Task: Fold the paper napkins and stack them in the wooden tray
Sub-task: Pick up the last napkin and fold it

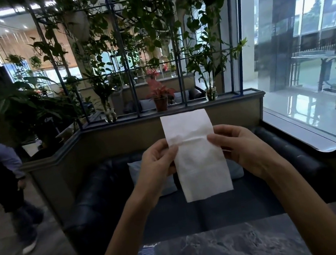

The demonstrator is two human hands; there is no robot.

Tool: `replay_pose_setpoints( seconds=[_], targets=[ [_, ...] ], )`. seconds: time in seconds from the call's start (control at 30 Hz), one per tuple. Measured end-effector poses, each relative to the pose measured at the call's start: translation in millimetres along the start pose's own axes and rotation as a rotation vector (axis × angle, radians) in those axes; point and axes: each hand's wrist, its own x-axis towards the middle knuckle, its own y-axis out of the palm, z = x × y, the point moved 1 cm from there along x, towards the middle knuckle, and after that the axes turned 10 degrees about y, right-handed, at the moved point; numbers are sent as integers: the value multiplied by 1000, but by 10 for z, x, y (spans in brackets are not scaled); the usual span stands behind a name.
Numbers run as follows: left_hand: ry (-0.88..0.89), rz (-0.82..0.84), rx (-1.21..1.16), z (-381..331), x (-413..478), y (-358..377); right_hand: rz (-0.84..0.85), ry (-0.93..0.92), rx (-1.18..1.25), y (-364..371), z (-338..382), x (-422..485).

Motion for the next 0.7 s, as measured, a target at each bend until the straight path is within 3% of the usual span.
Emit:
replay_pose_setpoints(
  seconds=[0.2,0.47,0.63,0.7],
  targets=[
    [0,-28,71,-62,-12,-79,5,-17,7,79,43,31],
    [19,-27,-34,-113,-26,-86,40,-181,29,183,54,-46],
    [-212,77,-288,-127,-52,-89,53,-255,33,161,64,-75],
    [-238,82,-247,-121,-62,-75,52,-266,38,156,81,-83]
  ],
)
